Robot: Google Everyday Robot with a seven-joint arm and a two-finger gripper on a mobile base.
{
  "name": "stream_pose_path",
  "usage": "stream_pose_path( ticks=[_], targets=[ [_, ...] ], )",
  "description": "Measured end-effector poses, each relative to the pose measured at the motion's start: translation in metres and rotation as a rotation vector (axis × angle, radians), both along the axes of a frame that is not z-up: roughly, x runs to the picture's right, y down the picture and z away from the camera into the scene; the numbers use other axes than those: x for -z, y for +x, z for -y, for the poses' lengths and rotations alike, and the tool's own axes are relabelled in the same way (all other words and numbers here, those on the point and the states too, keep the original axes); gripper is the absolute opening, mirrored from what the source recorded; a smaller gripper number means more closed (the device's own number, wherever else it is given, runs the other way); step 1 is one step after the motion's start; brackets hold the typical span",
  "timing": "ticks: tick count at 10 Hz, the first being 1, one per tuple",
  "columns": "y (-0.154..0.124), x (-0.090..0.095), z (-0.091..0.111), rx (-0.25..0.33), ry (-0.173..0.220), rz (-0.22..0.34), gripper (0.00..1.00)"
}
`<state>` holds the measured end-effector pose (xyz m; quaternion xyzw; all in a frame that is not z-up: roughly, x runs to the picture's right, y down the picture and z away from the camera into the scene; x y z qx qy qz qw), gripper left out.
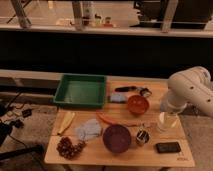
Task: Place towel in paper cup
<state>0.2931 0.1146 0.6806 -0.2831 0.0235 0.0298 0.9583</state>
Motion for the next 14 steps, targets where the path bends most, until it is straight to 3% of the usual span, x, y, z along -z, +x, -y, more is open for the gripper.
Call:
stream_pose_path(
  ticks=[3, 5, 10, 14],
  targets=[
    [-0.001, 0.001, 0.000, 0.002, 0.003, 0.001, 0.80],
    [-0.016, 0.005, -0.001, 0.018, 0.008, 0.027, 0.80],
    [-0.100, 0.023, -0.004, 0.091, 0.035, 0.148, 0.80],
    [-0.187, 0.029, -0.013, 0.193, 0.050, 0.275, 0.80]
  ],
)
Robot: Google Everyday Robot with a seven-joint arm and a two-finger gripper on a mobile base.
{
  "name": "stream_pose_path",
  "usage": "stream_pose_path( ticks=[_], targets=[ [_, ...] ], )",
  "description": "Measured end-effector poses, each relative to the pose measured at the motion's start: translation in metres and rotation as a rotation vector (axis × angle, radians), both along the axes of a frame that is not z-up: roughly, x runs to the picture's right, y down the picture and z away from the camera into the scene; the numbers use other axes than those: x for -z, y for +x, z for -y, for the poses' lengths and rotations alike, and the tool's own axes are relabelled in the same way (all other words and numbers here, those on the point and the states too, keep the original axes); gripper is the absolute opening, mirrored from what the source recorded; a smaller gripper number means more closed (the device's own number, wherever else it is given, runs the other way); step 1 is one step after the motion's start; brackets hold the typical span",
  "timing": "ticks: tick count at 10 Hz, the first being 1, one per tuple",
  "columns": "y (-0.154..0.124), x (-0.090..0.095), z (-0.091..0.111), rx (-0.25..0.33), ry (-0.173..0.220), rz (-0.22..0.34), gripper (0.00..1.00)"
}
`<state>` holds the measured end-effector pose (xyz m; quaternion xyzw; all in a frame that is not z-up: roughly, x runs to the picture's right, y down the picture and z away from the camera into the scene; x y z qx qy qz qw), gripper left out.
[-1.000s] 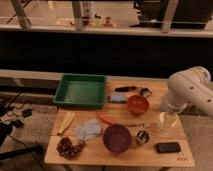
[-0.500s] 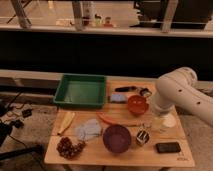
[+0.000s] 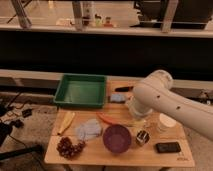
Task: Place towel in paper cup
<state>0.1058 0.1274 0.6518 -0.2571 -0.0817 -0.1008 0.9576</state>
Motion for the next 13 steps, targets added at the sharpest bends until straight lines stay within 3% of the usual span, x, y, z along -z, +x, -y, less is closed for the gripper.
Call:
stream_pose_path(
  ticks=[1, 6, 8, 10, 13],
  targets=[
    [-0.021, -0.001, -0.003, 0.030, -0.006, 0.030, 0.80],
    [-0.018, -0.002, -0.004, 0.032, -0.006, 0.024, 0.80],
    [-0.021, -0.005, -0.009, 0.013, -0.027, 0.013, 0.80],
    [-0.043, -0.012, -0.016, 0.028, -0.042, 0.031, 0.80],
    [-0.113, -0.020, -0.023, 0.058, -0.059, 0.084, 0.80]
  ],
)
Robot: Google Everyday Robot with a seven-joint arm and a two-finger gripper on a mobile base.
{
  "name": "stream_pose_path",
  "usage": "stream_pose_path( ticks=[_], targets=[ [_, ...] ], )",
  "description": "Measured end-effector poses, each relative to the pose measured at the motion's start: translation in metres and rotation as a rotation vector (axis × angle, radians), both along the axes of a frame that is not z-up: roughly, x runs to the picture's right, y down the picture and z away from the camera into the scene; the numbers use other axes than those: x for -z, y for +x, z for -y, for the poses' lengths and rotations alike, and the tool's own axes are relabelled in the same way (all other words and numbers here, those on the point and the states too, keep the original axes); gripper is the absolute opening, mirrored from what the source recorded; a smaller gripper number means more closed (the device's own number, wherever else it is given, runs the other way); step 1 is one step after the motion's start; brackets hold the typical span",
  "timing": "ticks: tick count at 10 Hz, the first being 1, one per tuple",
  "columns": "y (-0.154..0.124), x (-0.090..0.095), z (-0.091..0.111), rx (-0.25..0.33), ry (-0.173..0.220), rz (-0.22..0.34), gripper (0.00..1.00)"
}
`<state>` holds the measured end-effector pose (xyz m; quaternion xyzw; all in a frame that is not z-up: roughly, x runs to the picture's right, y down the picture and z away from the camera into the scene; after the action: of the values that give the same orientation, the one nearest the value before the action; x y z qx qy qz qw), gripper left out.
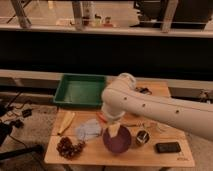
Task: Place towel in paper cup
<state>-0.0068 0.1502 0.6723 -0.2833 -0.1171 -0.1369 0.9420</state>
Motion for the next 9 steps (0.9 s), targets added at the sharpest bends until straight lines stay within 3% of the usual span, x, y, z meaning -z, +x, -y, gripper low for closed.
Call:
stream_pose_path(
  ticks=[4, 7, 9],
  targets=[
    [-0.077, -0.024, -0.013, 0.015, -0.032, 0.115, 0.80],
    [-0.088, -0.066, -0.029, 0.000, -0.087, 0.167, 0.80],
    [-0.088, -0.070, -0.031, -0.003, -0.096, 0.171, 0.80]
  ],
)
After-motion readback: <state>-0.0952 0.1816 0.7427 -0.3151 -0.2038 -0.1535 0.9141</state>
